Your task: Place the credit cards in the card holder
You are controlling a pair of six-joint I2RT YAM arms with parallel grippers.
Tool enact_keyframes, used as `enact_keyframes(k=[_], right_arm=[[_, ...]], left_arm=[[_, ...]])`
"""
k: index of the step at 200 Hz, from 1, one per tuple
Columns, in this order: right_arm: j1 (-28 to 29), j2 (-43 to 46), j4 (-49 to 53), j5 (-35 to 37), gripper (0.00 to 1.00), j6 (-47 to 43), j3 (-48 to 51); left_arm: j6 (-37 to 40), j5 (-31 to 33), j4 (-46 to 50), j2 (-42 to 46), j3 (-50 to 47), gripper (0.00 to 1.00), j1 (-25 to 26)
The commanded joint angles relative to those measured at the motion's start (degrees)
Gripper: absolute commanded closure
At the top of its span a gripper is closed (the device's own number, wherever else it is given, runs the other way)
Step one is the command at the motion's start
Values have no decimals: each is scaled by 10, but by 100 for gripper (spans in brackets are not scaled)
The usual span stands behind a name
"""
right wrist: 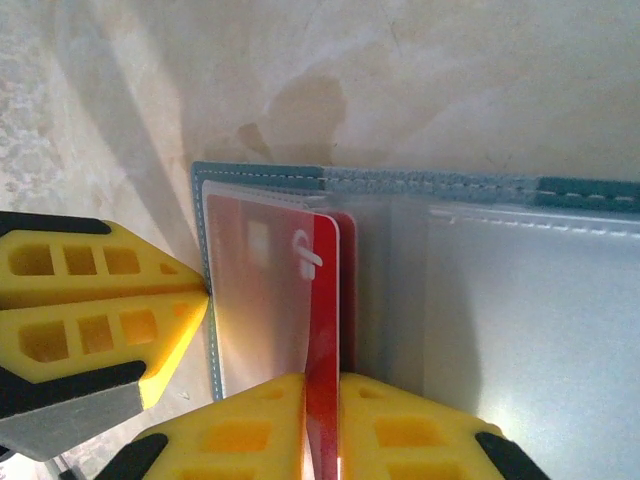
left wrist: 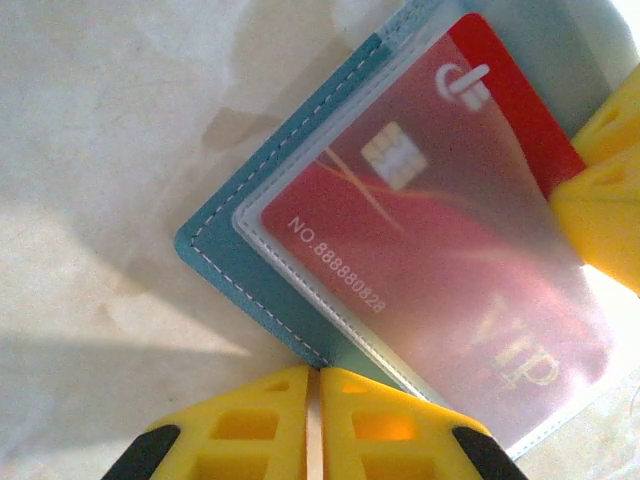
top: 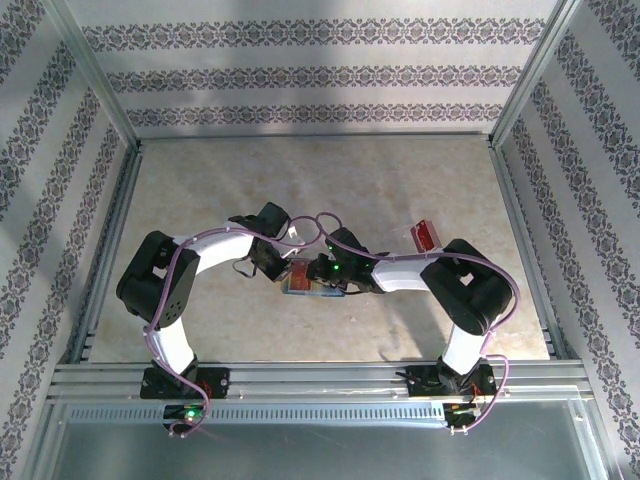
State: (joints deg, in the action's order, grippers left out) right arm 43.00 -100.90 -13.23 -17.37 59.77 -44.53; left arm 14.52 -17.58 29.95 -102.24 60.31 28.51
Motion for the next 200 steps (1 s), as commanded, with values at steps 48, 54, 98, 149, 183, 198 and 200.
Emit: enact_keyframes(k=[48,54,98,149,183,198,200], right_arm=[[-5,50,68,9,78,-34,0],[-7,54,74,8,78,-37,-1],[-14,78,95,19,77,-45,3],[-36,78,139,21,96,-65,-22],[-63,138,342,98,91,-173,-79],[-89,158,417,125,84,-215,-105],[-92,161,427,127,83,-219,-107]], left_arm=[[2,-41,32,-9,-9,89,23],[1,-39,33,-10,-8,89,23],[-2,-35,32,-12,-6,89,24],[4,-27,24,20,-10,91,18],[3,-15,21,73,-10,89,0],[5,-13,8,92,-19,84,-8],[6,-13,7,95,-20,83,-9]])
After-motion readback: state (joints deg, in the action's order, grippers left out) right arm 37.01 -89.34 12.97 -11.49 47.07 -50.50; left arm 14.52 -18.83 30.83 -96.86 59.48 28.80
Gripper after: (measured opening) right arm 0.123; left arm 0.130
